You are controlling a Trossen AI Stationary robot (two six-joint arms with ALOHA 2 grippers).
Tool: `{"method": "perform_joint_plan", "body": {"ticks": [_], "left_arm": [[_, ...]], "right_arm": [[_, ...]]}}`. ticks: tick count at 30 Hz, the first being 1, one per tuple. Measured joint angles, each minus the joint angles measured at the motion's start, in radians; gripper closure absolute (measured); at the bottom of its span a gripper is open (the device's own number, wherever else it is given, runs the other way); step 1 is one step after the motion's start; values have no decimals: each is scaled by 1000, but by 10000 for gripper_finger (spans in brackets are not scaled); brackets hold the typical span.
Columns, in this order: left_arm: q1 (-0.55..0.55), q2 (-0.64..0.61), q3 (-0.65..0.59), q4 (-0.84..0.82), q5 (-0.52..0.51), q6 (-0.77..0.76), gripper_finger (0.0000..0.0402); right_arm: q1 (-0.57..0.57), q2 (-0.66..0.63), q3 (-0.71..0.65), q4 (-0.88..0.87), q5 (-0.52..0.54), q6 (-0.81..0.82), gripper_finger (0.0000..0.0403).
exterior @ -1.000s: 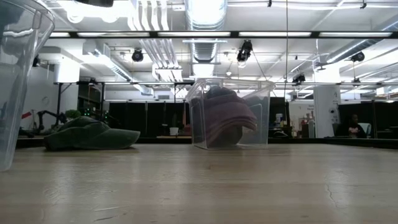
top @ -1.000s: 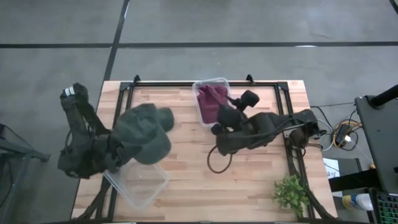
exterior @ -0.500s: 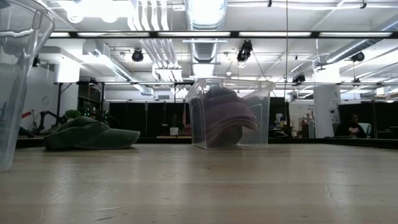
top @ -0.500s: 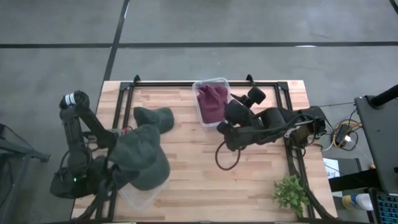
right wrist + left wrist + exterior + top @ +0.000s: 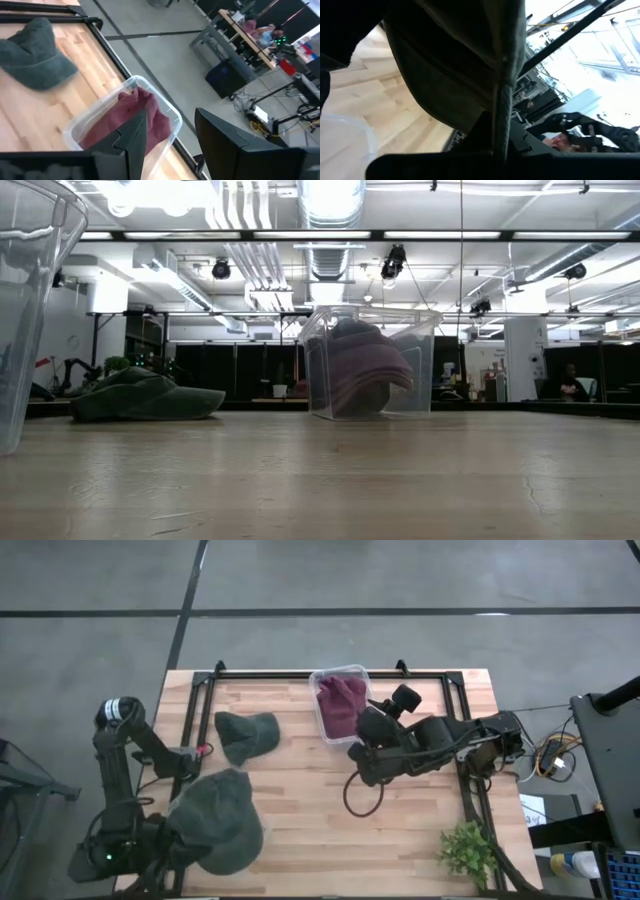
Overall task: Pick & Place hat
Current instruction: Put the green cap into the bottom transparent bin
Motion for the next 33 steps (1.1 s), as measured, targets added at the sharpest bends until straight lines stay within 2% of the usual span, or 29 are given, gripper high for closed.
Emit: {"method": "perform_joint_plan", "body": {"ticks": [14, 24, 33], "left_arm": [[0, 93, -83, 19, 0, -1, 400], [-34, -37, -250, 19, 0, 7, 400], [-141, -164, -390, 18, 0, 12, 400]], "right_arm": [[12, 0, 0, 3, -79, 0, 243], [15, 0, 0, 4, -102, 0, 243], [19, 0, 0, 4, -106, 0, 243]]}}
